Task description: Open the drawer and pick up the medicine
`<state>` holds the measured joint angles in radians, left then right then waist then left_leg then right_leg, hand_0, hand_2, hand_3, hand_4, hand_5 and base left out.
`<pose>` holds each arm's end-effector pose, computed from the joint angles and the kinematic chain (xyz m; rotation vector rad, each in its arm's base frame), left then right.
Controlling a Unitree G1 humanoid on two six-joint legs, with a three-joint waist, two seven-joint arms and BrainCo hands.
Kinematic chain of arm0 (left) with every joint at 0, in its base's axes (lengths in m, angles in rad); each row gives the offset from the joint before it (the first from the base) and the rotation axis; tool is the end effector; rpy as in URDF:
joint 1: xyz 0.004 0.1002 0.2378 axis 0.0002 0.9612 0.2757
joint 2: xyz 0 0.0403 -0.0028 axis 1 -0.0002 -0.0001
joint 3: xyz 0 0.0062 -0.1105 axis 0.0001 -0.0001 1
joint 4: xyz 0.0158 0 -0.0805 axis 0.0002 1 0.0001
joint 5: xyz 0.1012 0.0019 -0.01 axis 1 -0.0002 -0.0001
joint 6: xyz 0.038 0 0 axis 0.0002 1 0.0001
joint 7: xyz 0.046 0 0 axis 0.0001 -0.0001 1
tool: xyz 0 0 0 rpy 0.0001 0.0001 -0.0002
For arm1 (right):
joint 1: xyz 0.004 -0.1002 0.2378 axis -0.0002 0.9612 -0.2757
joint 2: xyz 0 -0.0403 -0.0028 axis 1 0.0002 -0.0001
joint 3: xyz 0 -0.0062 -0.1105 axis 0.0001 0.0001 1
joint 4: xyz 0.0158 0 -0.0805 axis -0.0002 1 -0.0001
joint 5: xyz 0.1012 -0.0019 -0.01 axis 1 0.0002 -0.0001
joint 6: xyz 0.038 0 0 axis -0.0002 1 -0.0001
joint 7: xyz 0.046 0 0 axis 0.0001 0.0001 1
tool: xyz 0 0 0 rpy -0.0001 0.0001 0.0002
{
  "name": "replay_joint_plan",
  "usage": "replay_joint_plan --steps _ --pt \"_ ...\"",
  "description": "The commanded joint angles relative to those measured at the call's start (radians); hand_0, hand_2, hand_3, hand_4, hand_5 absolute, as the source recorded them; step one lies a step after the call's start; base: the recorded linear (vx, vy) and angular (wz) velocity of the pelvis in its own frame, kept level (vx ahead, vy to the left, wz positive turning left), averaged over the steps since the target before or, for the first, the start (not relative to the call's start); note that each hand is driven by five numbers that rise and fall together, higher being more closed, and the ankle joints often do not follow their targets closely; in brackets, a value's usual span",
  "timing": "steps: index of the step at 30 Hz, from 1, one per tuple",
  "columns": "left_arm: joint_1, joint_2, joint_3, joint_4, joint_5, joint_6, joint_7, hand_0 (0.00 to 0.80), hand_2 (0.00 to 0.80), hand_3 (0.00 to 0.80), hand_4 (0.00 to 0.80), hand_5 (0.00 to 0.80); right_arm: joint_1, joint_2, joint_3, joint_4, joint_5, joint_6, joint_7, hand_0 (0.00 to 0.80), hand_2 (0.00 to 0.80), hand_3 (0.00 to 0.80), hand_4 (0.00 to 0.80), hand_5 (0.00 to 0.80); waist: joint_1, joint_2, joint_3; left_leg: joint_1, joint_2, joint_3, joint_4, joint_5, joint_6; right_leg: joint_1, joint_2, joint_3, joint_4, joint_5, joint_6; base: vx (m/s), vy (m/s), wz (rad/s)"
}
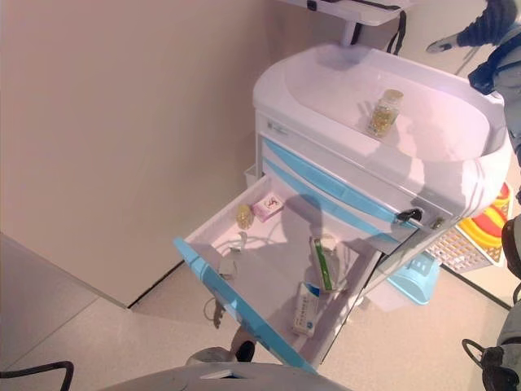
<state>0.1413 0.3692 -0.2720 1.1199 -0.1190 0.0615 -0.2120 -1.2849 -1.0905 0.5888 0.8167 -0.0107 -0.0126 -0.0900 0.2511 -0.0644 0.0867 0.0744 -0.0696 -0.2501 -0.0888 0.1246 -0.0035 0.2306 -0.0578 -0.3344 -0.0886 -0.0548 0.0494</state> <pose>0.0324 0.2597 -0.1167 0.2156 1.3786 -0.1226 0.3161 -0.3161 0.3279 -1.1510 -0.3158 -0.4583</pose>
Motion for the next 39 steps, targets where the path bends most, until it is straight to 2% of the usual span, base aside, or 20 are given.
replay_joint_plan --steps 1,4,7,11,17,21,23,28,31,33,39 --pt "0.008 0.057 -0.04 0.017 0.001 -0.018 0.0 0.0 0.0 0.0 0.0 0.0 -0.137 -0.082 0.056 -0.042 0.054 -0.05 -0.172 0.0 0.0 0.0 0.0 0.0 0.028 -0.04 -0.05 0.082 -0.026 0.06 0.003 -0.15 0.021 -0.058 -0.04 0.084 0.059 0.035 0.04 0.0 0.0 0.0" --pt "0.005 0.061 -0.049 0.015 0.009 -0.016 -0.01 0.0 0.0 0.0 0.0 0.0 -0.135 -0.09 0.009 -0.051 0.131 -0.067 -0.284 0.0 0.0 0.0 0.0 0.0 0.021 -0.036 -0.051 0.087 -0.025 0.067 0.004 -0.156 0.022 -0.057 -0.04 0.086 0.059 0.034 0.041 -0.02 -0.016 -0.05" --pt "0.002 0.06 -0.065 0.013 0.036 -0.017 -0.023 0.0 0.0 0.0 0.0 0.0 -0.088 -0.086 -0.09 -0.073 0.196 -0.073 -0.387 0.0 0.0 0.0 0.0 0.0 0.01 -0.028 -0.051 0.089 -0.024 0.079 0.008 -0.164 0.024 -0.058 -0.041 0.097 0.061 0.031 0.043 -0.037 -0.02 -0.09" --pt "0.002 0.057 -0.09 0.003 0.067 -0.018 -0.032 0.0 0.0 0.0 0.0 0.0 0.048 -0.072 -0.247 -0.138 0.276 -0.087 -0.446 0.0 0.0 0.0 0.0 0.0 -0.018 -0.014 -0.048 0.092 -0.022 0.104 0.01 -0.172 0.028 -0.066 -0.038 0.124 0.063 0.03 0.045 -0.054 -0.021 -0.08" --pt "-0.012 0.065 -0.125 -0.018 0.114 -0.037 -0.065 0.0 0.0 0.0 0.0 0.0 0.368 -0.013 -0.529 -0.243 0.354 -0.11 -0.429 0.0 0.0 0.0 0.0 0.0 -0.087 0.009 -0.037 0.085 -0.015 0.168 0.013 -0.179 0.032 -0.092 -0.031 0.183 0.05 0.05 0.052 -0.087 -0.036 -0.26" --pt "-0.021 0.063 -0.137 -0.035 0.136 -0.057 -0.075 0.0 0.0 0.0 0.0 0.0 0.654 0.086 -0.714 -0.338 0.355 -0.134 -0.389 0.0 0.0 0.0 0.0 0.0 -0.143 0.024 -0.027 0.086 -0.005 0.221 0.01 -0.187 0.033 -0.102 -0.02 0.231 0.021 0.072 0.06 -0.071 -0.039 -0.38" --pt "-0.027 0.06 -0.137 -0.043 0.149 -0.068 -0.079 0.0 0.0 0.0 0.0 0.0 0.772 0.149 -0.773 -0.377 0.353 -0.151 -0.372 0.0 0.0 0.0 0.0 0.0 -0.168 0.029 -0.024 0.084 0.001 0.251 0.007 -0.189 0.032 -0.11 -0.016 0.249 0.013 0.08 0.063 -0.075 -0.044 -0.58" --pt "-0.065 0.056 -0.161 -0.066 0.216 -0.104 -0.09 0.0 0.0 0.0 0.0 0.0 0.977 0.33 -0.789 -0.43 0.295 -0.163 -0.372 0.0 0.0 0.0 0.0 0.0 -0.227 0.044 -0.012 0.079 0.017 0.325 0.006 -0.192 0.029 -0.134 -0.007 0.288 0.003 0.094 0.067 -0.064 -0.036 -0.48" --pt "-0.091 0.066 -0.191 -0.113 0.268 -0.101 -0.096 0.0 0.0 0.0 0.0 0.0 1.048 0.397 -0.757 -0.406 0.258 -0.159 -0.343 0.0 0.0 0.0 0.0 0.0 -0.254 0.053 -0.003 0.078 0.024 0.364 0.011 -0.196 0.029 -0.145 -0.004 0.307 0.001 0.099 0.07 -0.021 -0.013 -0.49" --pt "-0.099 0.081 -0.203 -0.174 0.284 -0.086 -0.097 0.0 0.0 0.0 0.0 0.0 1.081 0.428 -0.728 -0.371 0.231 -0.151 -0.333 0.0 0.0 0.0 0.0 0.0 -0.268 0.061 0.004 0.083 0.029 0.385 0.013 -0.204 0.028 -0.146 -0.002 0.313 0.002 0.094 0.073 0.013 -0.011 -0.55" --pt "-0.127 0.159 -0.173 -0.414 0.26 0.013 -0.168 0.0 0.0 0.0 0.0 0.0 1.214 0.523 -0.649 -0.276 0.169 -0.161 -0.318 0.0 0.0 0.0 0.0 0.0 -0.293 0.075 0.026 0.06 0.037 0.422 0.03 -0.202 0.028 -0.173 -0.006 0.321 0.005 0.104 0.082 -0.008 -0.013 -0.26"
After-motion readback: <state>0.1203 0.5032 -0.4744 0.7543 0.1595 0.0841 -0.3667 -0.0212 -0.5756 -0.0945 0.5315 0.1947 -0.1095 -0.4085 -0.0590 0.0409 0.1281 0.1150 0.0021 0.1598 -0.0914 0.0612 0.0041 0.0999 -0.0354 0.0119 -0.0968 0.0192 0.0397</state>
